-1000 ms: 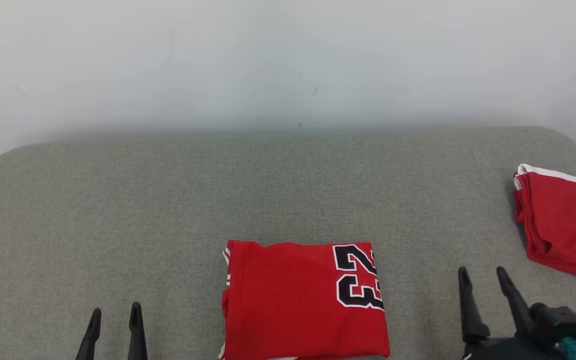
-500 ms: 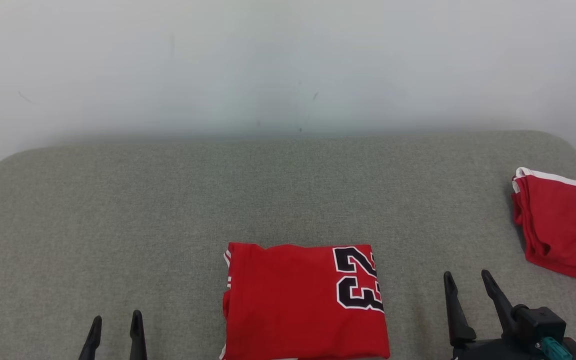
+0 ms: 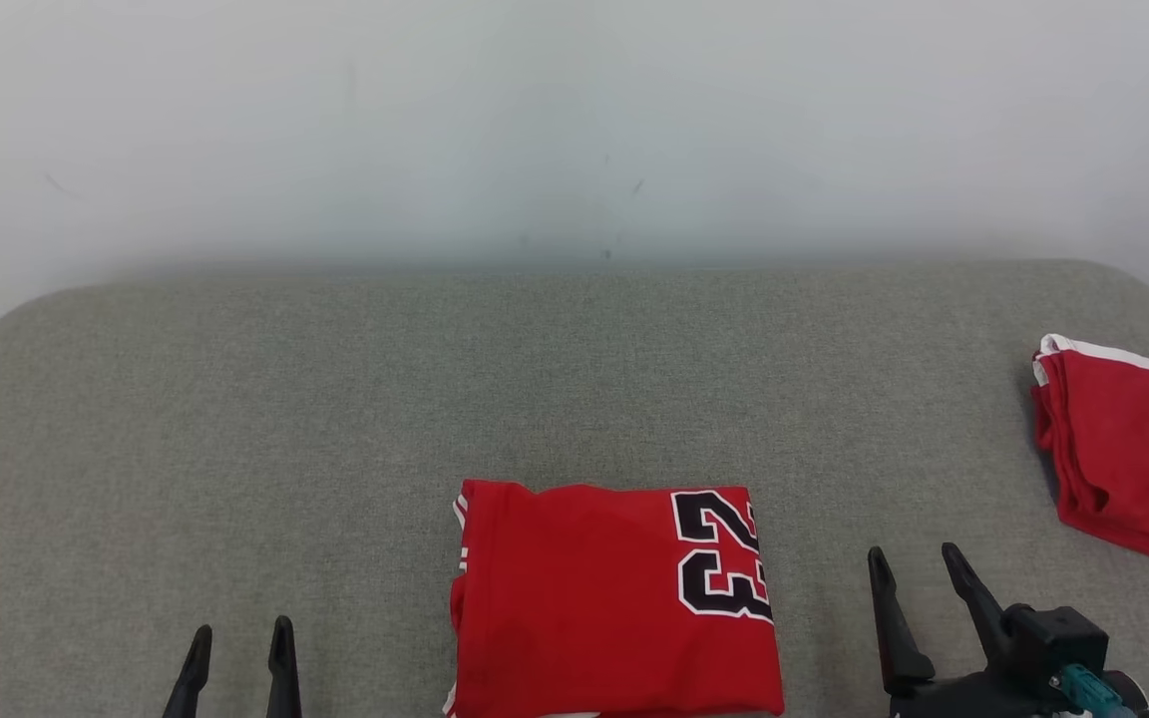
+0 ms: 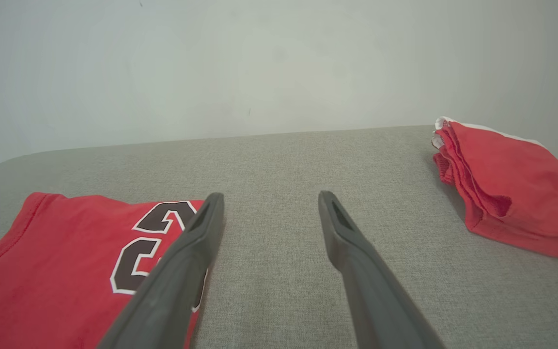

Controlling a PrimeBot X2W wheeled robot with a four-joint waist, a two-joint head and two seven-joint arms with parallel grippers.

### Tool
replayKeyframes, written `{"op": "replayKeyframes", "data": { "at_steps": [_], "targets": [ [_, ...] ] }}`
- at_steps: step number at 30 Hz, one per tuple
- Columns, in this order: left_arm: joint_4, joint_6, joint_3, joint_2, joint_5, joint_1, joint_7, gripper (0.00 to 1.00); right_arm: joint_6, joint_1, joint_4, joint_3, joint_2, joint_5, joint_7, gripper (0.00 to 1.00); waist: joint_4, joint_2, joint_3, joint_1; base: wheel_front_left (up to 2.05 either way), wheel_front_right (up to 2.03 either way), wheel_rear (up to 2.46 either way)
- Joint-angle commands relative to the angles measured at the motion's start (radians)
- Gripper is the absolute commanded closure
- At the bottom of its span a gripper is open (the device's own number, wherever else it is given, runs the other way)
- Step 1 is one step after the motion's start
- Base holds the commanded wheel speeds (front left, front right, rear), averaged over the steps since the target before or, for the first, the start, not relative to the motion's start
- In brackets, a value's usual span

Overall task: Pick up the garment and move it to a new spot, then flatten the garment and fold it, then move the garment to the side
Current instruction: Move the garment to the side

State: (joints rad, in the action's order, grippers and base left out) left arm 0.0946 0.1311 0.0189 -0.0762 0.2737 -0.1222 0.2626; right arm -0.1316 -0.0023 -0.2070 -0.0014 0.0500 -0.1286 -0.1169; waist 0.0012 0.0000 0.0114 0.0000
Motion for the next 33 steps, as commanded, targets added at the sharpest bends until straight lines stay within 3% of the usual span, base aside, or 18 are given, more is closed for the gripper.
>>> {"op": "replayKeyframes", "data": {
  "at_steps": [1,4,8,12,17,24,33],
  "targets": [
    [-0.001,-0.001,-0.001,-0.005,-0.012,-0.002,0.003,0.0,0.002,-0.013,0.001,0.003,0.001,0.003,0.008,0.0,0.002,0.0,0.0,0.0,0.0,0.0,0.0],
    [0.005,-0.001,-0.007,-0.005,-0.006,0.001,0.003,0.0,0.002,-0.022,-0.008,-0.015,0.001,-0.007,0.104,0.0,0.006,0.0,-0.003,0.0,0.0,0.0,0.0],
    [0.007,-0.001,-0.012,-0.007,-0.001,0.006,0.003,0.0,0.002,-0.073,0.017,-0.03,0.002,-0.074,0.332,0.0,0.005,0.0,-0.01,0.0,0.0,0.0,0.0],
    [0.007,-0.001,-0.023,-0.009,-0.002,0.025,0.003,0.0,0.002,-0.139,0.026,0.002,0.0,-0.148,0.565,0.0,0.013,0.0,-0.024,0.0,0.0,0.0,0.0],
    [0.008,-0.001,-0.041,-0.008,0.001,0.044,0.003,0.0,0.002,-0.198,0.003,0.044,0.001,-0.149,0.764,0.0,0.044,0.0,-0.045,0.0,0.0,0.0,0.0],
    [0.011,-0.001,-0.054,-0.011,0.007,0.043,0.003,0.0,0.002,-0.224,-0.05,0.041,0.001,-0.1,0.863,0.0,0.095,0.0,-0.068,0.0,0.0,0.0,0.0],
    [0.014,-0.001,-0.072,-0.026,0.025,0.079,0.003,0.0,0.002,-0.267,-0.156,0.008,0.001,-0.066,0.857,0.0,0.15,0.0,-0.118,0.0,0.0,0.0,0.0]
  ]
}}
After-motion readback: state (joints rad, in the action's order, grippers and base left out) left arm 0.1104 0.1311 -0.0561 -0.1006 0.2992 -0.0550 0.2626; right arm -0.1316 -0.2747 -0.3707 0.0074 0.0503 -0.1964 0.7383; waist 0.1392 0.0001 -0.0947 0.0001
